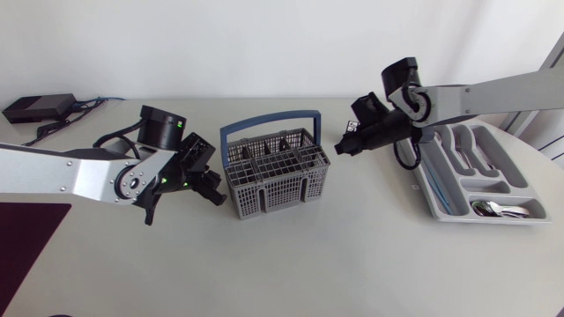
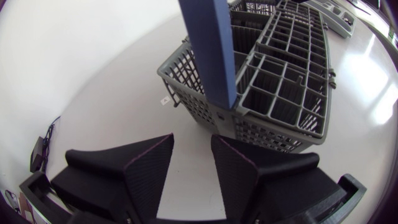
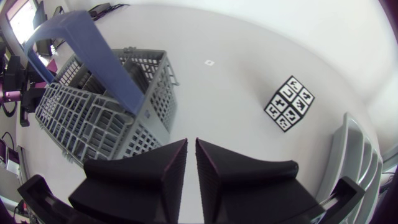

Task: Transfer all utensils from the basket to the drawer tray.

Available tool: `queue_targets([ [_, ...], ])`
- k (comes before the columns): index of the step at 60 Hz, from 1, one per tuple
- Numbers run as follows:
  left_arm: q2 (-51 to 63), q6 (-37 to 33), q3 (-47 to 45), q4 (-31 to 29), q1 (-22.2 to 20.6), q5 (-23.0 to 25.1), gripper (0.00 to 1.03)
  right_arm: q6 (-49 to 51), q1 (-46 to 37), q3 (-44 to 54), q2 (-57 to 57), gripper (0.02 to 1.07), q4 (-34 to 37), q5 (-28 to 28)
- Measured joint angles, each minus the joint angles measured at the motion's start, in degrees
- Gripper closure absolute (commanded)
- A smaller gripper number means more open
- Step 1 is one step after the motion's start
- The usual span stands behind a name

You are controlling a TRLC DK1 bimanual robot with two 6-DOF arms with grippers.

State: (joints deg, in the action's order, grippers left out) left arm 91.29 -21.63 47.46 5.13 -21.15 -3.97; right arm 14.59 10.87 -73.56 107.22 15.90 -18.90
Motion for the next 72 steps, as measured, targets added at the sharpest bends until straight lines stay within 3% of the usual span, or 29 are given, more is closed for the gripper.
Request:
queue_targets([
  [17, 1.6, 0.2, 0.8, -0.1, 0.1, 0.9, 0.64, -0.1, 5.5, 0.6, 0.3, 1.01, 2.2, -1.3],
  [42, 1.6, 0.0, 2.0, -0.1, 5.7, 4.5, 0.64, -2.3, 12.5, 8.8, -8.7, 1.01, 6.7, -0.8],
  [72, -1.6, -1.4, 0.5, -1.0, 3.7, 5.4, 0.64, -3.1, 11.5, 10.4, -9.7, 1.01, 6.7, 0.3],
])
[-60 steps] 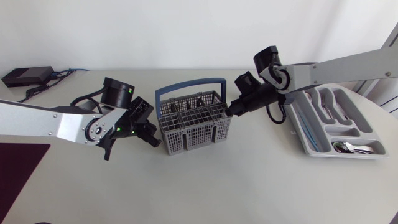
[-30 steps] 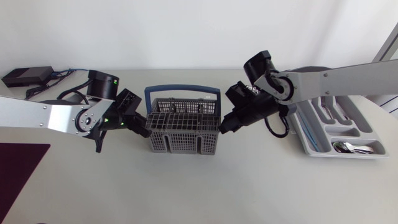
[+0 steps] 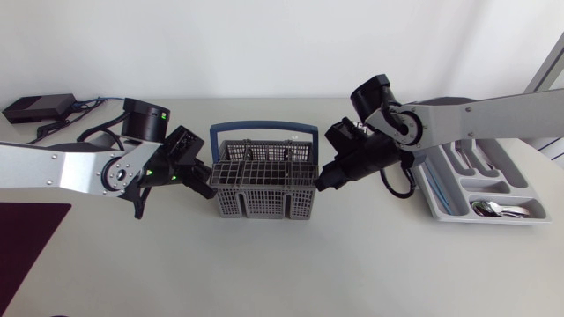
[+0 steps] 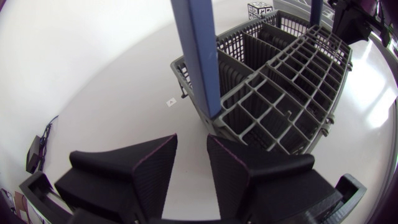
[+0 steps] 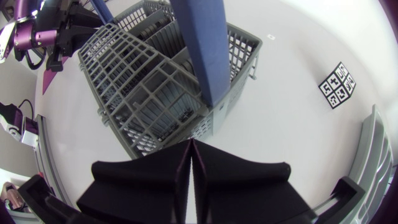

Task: Transfer all utensils from the basket to the drawer tray.

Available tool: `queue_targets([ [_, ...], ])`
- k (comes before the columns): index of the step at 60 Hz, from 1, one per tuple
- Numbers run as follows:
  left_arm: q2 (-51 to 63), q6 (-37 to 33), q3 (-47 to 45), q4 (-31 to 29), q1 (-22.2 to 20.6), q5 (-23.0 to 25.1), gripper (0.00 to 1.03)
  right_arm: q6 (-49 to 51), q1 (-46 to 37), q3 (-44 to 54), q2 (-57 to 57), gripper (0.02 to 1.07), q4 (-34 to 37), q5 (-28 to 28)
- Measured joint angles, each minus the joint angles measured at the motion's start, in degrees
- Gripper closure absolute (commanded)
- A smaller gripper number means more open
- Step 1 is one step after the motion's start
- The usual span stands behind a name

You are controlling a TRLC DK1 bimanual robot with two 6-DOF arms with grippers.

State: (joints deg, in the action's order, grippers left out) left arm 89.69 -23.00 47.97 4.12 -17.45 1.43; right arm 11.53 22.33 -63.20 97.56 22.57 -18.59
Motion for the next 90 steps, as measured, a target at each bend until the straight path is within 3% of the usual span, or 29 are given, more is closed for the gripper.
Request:
queue_targets([
  [24, -0.9, -0.2, -0.2, -1.1, -0.6, 0.2, 0.64, -0.9, -0.4, 0.0, -0.1, 0.99, 0.0, 2.2],
  [29, -2.2, -0.8, -0.4, -1.7, 0.1, 1.4, 0.59, -0.9, -0.3, 0.3, -0.4, 0.79, -0.5, 4.0],
  [36, -5.5, -1.0, -0.5, -3.0, 1.4, 1.7, 0.52, -0.9, -0.3, 1.9, -2.6, 0.73, -0.9, 7.1],
  [40, -9.4, -1.0, -1.2, -4.1, 2.3, 1.7, 0.4, -0.9, -0.7, 3.1, -4.9, 0.43, -1.3, 8.5],
  [44, -12.8, -1.0, -1.8, -5.1, 3.0, 1.7, 0.31, -0.9, -1.0, 4.3, -7.1, 0.36, -1.4, 9.5],
  [49, -17.2, -1.0, -2.3, -6.9, 3.7, 1.7, 0.02, -0.9, -1.5, 6.1, -10.4, 0.05, -1.4, 10.2],
  [66, -33.9, 0.4, -3.8, -10.7, 7.2, 1.7, 0.03, 1.8, -7.7, 13.3, -27.1, 0.06, -1.4, 14.0],
  [90, -48.3, 5.3, -11.5, -12.6, 8.7, 1.7, 0.03, 5.2, -23.4, 23.1, -45.1, 0.06, -5.3, 11.3],
])
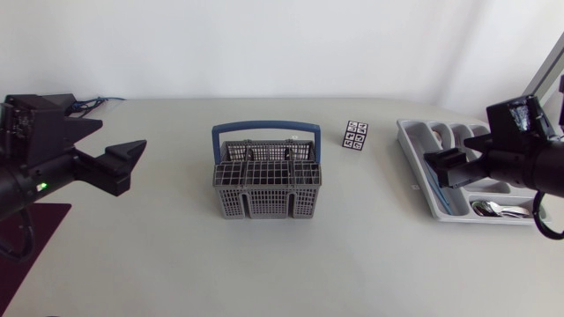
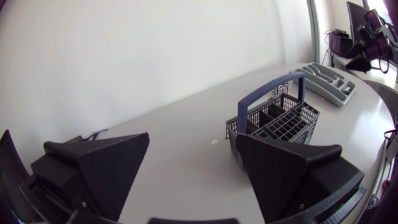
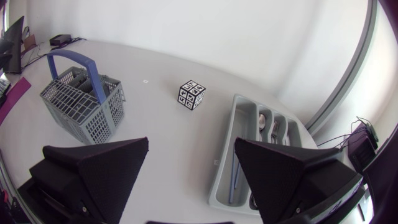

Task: Transfer all utensils from the basket to the drawer tray.

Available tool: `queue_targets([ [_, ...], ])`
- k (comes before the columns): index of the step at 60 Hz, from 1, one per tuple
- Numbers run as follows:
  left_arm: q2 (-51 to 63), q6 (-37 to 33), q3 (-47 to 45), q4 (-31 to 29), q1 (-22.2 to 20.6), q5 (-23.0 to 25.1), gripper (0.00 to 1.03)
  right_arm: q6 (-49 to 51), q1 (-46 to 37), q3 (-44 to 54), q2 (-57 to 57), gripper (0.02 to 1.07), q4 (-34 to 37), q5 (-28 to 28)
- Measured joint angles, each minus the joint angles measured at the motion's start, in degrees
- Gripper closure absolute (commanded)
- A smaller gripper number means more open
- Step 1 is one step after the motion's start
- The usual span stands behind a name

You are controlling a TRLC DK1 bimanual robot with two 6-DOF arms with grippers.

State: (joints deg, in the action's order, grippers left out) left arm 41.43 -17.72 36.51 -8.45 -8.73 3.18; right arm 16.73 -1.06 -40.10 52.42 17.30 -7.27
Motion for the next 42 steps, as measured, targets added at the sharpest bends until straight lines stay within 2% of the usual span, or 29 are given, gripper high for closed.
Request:
queue_targets([
  [13, -7.5, 2.0, -2.9, -0.7, -1.1, 0.0, 0.03, 0.0, -2.8, 8.0, -8.7, 0.06, -5.9, 0.8],
  [21, -8.9, 5.9, -7.6, 0.3, -0.7, -0.2, 0.03, 0.5, -3.2, 10.8, -12.4, 0.06, -7.3, 1.7],
  [31, -14.2, 7.7, -13.4, 2.6, 0.3, -0.3, 0.03, 1.4, -3.2, 16.6, -20.6, 0.06, -11.7, 4.3],
  [42, -20.0, 9.3, -17.5, 4.0, 2.0, -0.7, 0.03, 1.2, -3.2, 21.2, -26.6, 0.06, -12.8, 6.1],
])
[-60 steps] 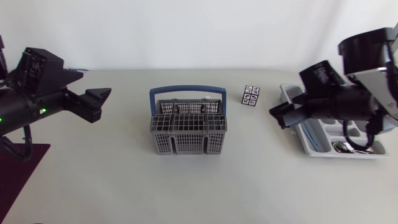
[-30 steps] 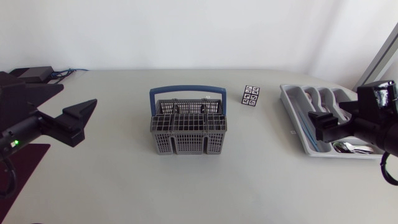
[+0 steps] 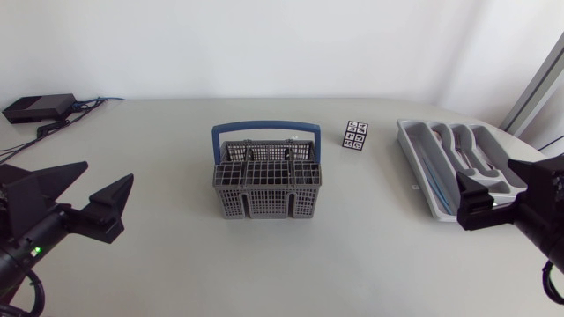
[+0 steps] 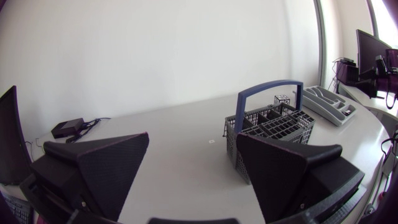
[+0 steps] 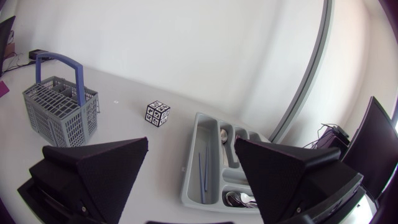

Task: Transfer all utensils from the basket to the drawer tray.

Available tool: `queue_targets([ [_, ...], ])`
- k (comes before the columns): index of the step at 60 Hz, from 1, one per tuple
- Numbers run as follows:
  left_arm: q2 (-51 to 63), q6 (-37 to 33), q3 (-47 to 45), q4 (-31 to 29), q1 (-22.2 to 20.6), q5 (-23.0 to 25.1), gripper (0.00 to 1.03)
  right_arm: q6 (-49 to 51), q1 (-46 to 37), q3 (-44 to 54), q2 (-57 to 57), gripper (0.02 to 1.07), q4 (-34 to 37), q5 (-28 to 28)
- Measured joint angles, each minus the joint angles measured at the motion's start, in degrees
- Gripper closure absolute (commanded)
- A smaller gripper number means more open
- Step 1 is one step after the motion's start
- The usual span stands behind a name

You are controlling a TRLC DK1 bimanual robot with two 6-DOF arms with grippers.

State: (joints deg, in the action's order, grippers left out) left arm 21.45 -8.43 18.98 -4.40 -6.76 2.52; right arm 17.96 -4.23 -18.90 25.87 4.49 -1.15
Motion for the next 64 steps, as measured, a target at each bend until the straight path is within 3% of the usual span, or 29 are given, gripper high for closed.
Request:
queue_targets([
  [40, -19.2, 6.3, -16.4, 3.9, 5.9, -2.1, 0.03, -11.9, 2.9, 13.5, -19.4, 0.06, -3.0, 0.6],
  [64, -21.1, 7.0, -16.7, 4.7, 6.3, -2.4, 0.03, -16.3, 3.8, 17.7, -25.6, 0.06, -3.5, 1.0],
])
